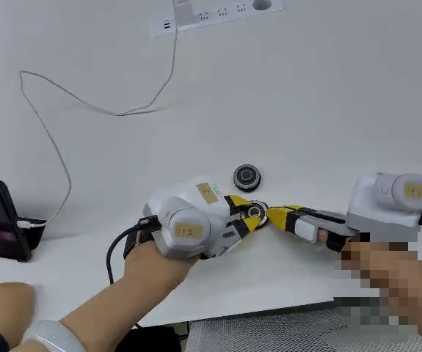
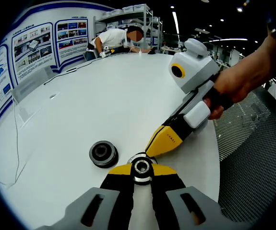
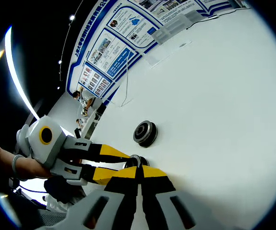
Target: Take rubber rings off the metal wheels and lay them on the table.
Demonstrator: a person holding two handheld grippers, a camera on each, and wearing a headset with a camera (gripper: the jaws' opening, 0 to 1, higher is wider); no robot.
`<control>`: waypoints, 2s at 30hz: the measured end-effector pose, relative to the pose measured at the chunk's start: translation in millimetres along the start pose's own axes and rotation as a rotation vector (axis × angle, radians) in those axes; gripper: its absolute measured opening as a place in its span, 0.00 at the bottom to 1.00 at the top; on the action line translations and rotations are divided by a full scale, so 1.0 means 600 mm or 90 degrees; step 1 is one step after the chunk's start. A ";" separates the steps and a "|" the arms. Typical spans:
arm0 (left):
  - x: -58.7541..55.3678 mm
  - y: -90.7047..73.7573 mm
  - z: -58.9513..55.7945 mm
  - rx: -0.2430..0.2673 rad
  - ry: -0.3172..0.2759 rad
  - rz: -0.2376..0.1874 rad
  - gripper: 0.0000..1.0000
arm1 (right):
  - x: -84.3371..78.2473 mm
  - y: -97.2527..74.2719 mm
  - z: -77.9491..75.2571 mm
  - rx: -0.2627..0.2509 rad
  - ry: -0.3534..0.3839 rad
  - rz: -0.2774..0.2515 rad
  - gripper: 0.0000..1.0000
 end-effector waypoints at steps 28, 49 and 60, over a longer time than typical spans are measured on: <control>-0.001 0.000 0.001 0.001 -0.001 -0.001 0.12 | 0.004 -0.002 0.012 -0.002 0.005 0.004 0.02; -0.001 -0.001 -0.001 0.000 0.000 -0.002 0.12 | 0.006 -0.004 0.030 0.024 0.012 0.010 0.01; -0.001 -0.001 -0.001 0.000 0.001 -0.001 0.12 | 0.005 -0.008 0.043 0.044 0.015 0.006 0.01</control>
Point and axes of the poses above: the centre of the closed fingertips' face, and the gripper's own axes: y roughly forward along the fingers, z roughly to its left, x roughly out of its top, the point moved 3 cm from there along -y, roughly backward along the fingers, and after that the axes turned 10 degrees about -x, right-handed, at the moved point
